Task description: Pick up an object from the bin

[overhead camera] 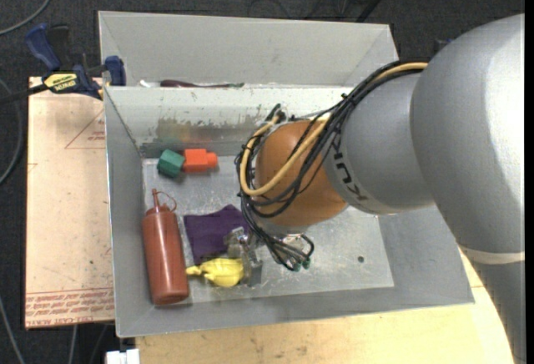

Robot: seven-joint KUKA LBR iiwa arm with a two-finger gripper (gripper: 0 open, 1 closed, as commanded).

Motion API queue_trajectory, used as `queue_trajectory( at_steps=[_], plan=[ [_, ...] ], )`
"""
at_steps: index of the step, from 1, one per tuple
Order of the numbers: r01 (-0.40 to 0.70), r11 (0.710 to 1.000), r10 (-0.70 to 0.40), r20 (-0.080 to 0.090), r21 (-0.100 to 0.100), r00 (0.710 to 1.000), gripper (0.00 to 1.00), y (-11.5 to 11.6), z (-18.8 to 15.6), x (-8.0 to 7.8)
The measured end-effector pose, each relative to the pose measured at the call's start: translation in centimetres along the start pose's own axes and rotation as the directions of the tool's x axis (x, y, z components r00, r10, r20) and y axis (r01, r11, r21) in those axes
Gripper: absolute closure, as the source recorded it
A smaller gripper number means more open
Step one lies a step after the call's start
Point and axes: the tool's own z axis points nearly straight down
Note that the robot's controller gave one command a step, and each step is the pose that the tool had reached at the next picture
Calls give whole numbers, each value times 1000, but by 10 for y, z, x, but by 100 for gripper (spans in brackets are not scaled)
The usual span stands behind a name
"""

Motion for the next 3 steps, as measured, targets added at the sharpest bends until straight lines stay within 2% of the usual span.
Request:
queue_trajectory(
  at_steps=[1, 2, 3],
  plan=[
    [16, 1000, -16, -7, -1, 1000, 100, 0, -46, -4],
    [28, 1000, -28, -3, -1, 1000, 100, -2, -70, -6],
    [113, 994, -114, -9, -4, 993, 0, 15, 3, -9]
  ],
)
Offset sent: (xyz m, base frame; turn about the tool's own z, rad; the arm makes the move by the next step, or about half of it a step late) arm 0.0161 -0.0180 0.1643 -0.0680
